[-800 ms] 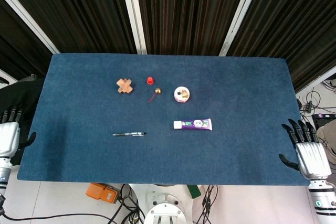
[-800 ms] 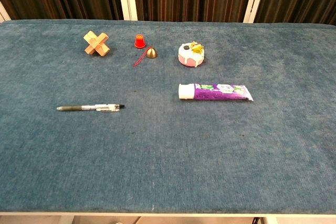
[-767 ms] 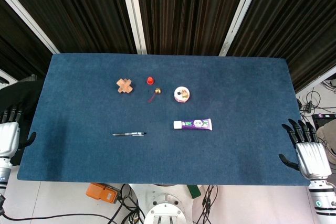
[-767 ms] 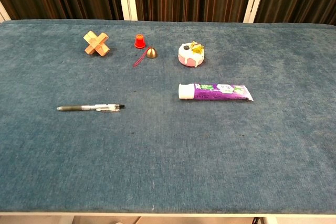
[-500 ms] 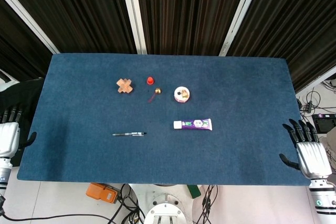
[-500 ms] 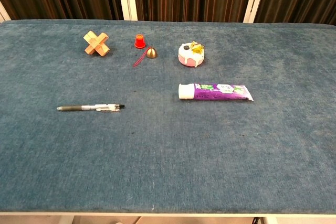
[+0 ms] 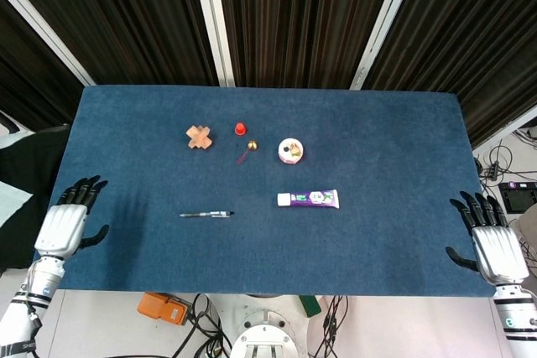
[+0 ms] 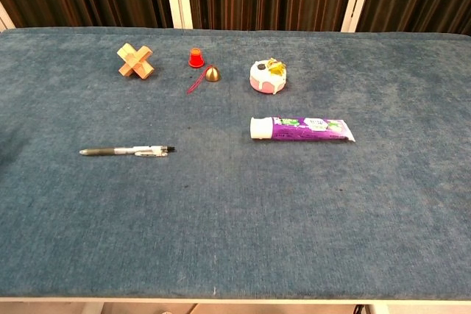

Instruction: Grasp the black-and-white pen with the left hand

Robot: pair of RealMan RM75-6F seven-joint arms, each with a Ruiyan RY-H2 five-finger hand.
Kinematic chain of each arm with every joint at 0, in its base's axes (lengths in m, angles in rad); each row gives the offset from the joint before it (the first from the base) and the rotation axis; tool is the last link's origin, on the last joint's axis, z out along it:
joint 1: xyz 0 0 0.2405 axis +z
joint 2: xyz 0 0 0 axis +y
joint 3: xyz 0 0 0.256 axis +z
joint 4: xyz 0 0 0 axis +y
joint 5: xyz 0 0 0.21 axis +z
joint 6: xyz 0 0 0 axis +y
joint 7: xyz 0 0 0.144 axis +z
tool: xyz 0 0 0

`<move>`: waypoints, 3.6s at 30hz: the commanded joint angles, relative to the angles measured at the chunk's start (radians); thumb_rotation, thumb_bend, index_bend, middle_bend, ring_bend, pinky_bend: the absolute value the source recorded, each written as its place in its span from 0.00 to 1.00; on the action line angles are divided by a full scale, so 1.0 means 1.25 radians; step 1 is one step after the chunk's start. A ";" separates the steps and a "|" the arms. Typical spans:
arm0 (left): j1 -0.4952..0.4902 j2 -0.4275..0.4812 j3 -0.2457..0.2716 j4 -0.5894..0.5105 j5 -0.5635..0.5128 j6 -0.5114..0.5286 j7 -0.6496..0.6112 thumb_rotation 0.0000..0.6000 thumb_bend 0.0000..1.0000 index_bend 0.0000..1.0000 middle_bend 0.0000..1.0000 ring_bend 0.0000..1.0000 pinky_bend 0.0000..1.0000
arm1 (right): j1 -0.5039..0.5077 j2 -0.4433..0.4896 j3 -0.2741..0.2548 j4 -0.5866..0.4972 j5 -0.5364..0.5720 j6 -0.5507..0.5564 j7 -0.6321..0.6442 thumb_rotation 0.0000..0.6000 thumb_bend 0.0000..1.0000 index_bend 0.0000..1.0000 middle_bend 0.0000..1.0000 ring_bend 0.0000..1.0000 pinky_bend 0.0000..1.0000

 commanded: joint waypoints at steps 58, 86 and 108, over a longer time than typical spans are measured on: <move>-0.302 -0.393 -0.057 0.095 -0.328 -0.206 0.312 1.00 0.31 0.47 0.06 0.00 0.14 | 0.017 0.001 0.004 0.006 0.010 -0.023 0.002 1.00 0.36 0.20 0.12 0.03 0.05; -0.299 -0.304 -0.063 0.012 -0.257 -0.177 0.196 1.00 0.50 0.56 0.11 0.00 0.14 | 0.018 0.000 0.002 0.006 0.010 -0.025 0.001 1.00 0.36 0.21 0.12 0.03 0.05; -0.222 0.258 -0.144 -0.236 0.060 -0.196 -0.492 1.00 0.50 0.56 0.11 0.00 0.14 | 0.019 -0.011 0.010 -0.003 0.025 -0.023 -0.021 1.00 0.36 0.21 0.12 0.03 0.05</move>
